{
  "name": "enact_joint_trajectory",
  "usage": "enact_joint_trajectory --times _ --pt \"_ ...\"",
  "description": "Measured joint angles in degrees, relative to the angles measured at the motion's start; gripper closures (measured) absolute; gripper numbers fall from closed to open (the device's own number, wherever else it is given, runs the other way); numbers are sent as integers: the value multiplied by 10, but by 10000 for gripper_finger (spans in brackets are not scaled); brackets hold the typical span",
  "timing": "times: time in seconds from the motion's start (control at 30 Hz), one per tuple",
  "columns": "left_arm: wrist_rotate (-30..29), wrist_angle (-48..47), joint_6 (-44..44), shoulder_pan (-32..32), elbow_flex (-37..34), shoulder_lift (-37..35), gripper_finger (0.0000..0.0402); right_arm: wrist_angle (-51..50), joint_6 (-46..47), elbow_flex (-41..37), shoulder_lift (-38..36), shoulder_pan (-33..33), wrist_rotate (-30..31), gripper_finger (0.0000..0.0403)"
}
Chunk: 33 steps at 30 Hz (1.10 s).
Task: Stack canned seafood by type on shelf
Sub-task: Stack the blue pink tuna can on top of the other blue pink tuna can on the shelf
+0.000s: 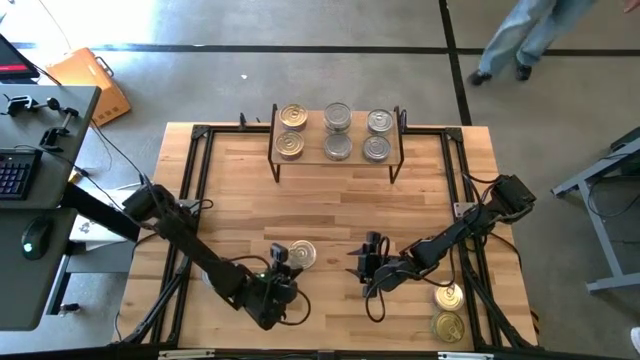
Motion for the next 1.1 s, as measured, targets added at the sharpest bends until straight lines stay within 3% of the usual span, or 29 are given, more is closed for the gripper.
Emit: enact_joint_trajectory --times 0.4,0.63,0.83,1.1 --pt "-75 -213 10 27 136 -16 401 -1 0 0 0 0 0 204" --pt "-86 -264 29 91 124 -108 401 -3 0 0 0 0 0 204" --pt "-78 -250 159 186 119 -188 401 -3 -8 0 0 0 9 204" --pt "48 -130 394 397 118 -221 401 -3 -9 0 0 0 19 204"
